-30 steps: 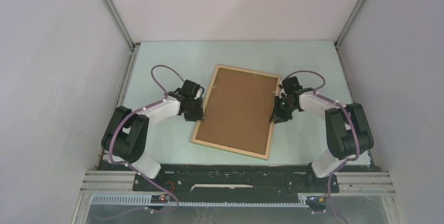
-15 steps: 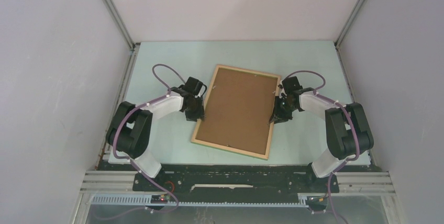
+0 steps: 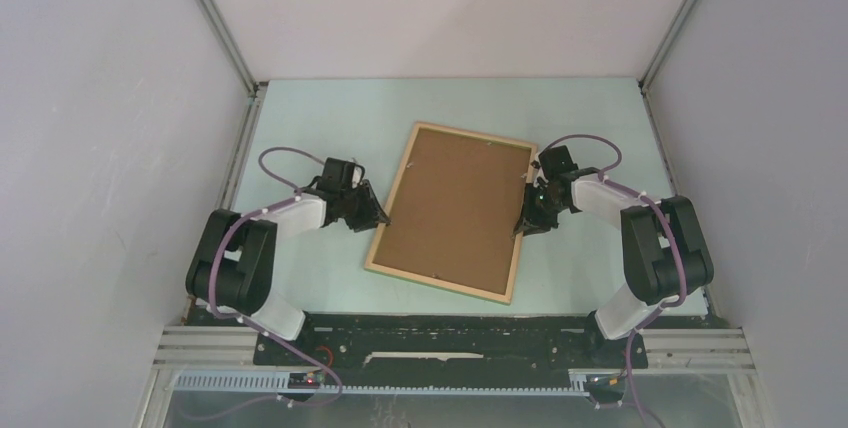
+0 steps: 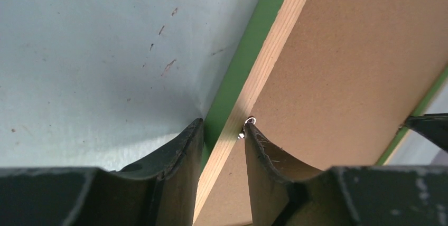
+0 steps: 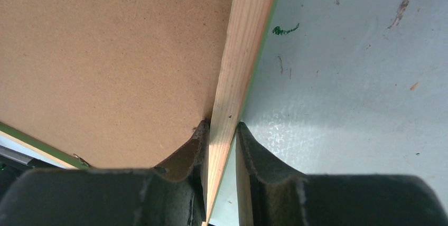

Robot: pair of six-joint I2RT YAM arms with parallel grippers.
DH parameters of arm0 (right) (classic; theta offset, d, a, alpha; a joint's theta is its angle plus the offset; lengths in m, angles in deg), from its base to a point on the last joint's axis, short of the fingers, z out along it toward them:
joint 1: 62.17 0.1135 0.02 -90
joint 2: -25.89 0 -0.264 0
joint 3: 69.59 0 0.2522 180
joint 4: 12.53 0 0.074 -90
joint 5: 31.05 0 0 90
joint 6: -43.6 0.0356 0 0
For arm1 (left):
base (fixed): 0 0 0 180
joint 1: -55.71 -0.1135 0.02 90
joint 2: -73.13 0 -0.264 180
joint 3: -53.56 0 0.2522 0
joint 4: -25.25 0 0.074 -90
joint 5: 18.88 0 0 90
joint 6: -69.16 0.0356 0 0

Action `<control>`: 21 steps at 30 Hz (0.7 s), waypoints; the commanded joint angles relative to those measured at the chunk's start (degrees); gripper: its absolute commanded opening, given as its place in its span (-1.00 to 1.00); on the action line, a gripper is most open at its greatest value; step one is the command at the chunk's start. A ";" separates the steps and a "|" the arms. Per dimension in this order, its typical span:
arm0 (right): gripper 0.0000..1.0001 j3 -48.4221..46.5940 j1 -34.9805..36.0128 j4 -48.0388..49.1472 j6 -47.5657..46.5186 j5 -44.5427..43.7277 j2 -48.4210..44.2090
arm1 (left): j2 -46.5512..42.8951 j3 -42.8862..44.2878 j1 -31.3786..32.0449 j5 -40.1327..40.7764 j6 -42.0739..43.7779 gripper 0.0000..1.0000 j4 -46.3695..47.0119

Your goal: Put the photo into the frame

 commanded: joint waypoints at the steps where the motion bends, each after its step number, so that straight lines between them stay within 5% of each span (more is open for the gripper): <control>1: -0.99 -1.46 0.60 0.43 -2.46 -0.07 0.46 | 3.29 -7.23 -1.79 1.11 -0.49 -1.00 5.77; 10: -0.95 -1.42 0.72 0.69 -2.24 -0.06 0.43 | 0.17 -6.81 -0.82 4.36 5.28 -0.99 0.89; 17: -0.87 -1.90 -0.21 0.08 -2.35 -1.82 0.72 | -7.65 -5.30 0.20 4.57 4.87 -0.47 -2.83; 21: -0.93 -4.08 -1.14 -2.40 -3.38 -10.24 0.35 | -9.61 -3.33 0.35 4.64 6.82 -0.12 -5.60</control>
